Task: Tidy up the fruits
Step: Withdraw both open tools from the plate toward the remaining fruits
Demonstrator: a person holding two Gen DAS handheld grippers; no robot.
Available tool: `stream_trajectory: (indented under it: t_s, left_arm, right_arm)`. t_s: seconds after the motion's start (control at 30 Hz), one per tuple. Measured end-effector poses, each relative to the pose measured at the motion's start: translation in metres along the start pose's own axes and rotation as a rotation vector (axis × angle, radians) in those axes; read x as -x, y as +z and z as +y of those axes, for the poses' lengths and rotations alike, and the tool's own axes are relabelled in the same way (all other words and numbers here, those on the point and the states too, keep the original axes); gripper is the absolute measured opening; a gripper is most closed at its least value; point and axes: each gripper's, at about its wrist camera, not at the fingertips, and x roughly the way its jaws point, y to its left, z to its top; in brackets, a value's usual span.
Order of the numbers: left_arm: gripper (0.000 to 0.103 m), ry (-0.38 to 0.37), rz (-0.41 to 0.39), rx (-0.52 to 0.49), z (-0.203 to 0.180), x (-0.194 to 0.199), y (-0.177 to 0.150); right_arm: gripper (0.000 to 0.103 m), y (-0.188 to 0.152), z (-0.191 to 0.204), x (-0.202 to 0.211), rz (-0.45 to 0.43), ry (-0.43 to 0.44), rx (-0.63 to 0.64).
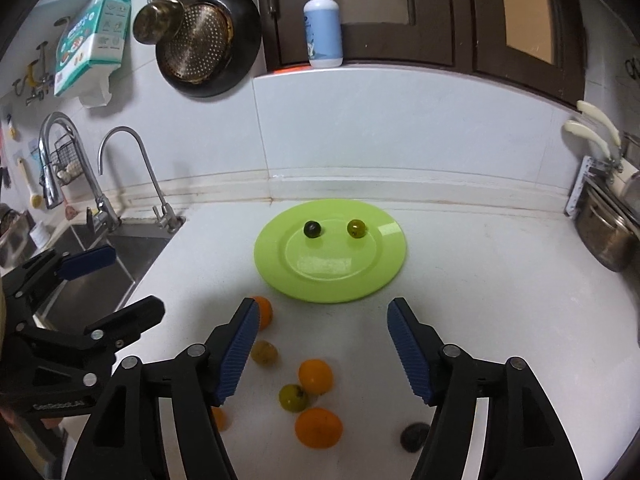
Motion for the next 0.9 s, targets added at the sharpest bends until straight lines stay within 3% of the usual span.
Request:
stream_trajectory:
  t_s: [0.2, 0.43, 0.9]
  left_arm:
    - [0.086, 0.056, -0.037, -0.011, -0.003, 0.013, -0.019]
    - [0.086, 0.065, -0.064, -0.029, -0.011, 0.021, -0.034]
    - [0.086, 0.037, 0.000, -0.071, -0.030, 0.002, -0.071]
  right_arm:
    - [0.067, -0.018, 0.009, 0.020, -0.032, -0.033, 0.015]
    - [0.067, -0.034, 0.012, 0.028, -0.041, -0.046, 0.029]
    - [0.067, -0.076, 0.005, 0.005, 0.077, 0.003, 0.032]
